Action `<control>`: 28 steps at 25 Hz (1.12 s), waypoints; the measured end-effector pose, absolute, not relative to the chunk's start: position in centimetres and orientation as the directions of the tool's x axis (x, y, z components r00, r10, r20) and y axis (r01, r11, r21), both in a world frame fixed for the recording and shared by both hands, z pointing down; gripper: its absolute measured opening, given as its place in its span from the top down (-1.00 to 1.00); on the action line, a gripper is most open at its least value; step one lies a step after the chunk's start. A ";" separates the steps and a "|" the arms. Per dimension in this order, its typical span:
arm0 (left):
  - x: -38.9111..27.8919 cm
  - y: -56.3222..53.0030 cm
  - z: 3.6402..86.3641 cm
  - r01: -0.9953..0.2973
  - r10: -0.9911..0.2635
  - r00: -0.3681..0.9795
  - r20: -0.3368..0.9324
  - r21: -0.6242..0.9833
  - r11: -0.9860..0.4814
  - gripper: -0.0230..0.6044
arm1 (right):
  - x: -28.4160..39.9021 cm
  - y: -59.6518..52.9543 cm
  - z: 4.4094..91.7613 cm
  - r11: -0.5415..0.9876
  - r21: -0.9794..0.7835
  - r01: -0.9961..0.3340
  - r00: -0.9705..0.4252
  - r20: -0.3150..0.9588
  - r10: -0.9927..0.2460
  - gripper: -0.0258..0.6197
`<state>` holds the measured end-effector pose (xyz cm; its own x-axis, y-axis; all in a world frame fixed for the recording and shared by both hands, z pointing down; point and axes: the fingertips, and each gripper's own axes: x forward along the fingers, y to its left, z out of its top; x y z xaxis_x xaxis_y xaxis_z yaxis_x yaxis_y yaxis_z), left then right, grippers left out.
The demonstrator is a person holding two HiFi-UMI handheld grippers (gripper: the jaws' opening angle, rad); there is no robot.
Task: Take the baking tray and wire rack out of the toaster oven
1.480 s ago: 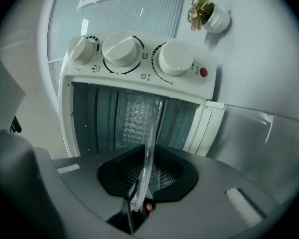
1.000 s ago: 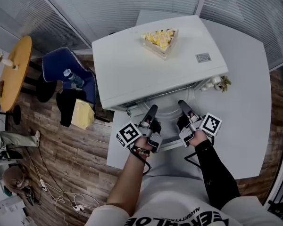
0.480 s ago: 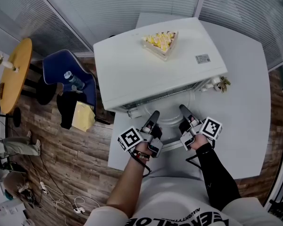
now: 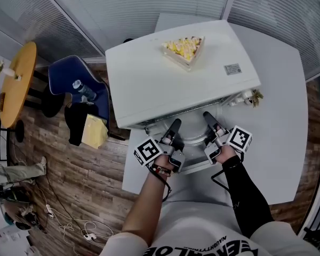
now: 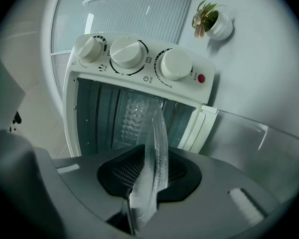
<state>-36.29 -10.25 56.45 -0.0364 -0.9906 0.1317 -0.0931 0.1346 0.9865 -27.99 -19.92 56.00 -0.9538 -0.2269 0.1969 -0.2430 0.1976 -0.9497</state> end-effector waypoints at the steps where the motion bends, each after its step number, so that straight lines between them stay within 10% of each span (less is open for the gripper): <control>1: -36.4 -10.4 56.4 -0.101 -0.990 -0.039 0.134 0.985 0.137 0.57 | -28.2 -20.0 55.8 0.193 -0.957 -0.217 -0.959 0.172 -0.223 0.75; 28: -33.0 -6.0 49.9 -0.200 -0.996 0.086 -0.013 0.979 -0.030 0.59 | -23.9 -14.3 48.9 0.258 -0.963 -0.083 -0.944 -0.007 -0.330 0.77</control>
<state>-32.99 -5.95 49.92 0.0857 -0.9962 -0.0128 -0.2002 -0.0298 0.9793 -23.89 -14.31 48.94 -0.9440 -0.3300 -0.0066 -0.0834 0.2579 -0.9626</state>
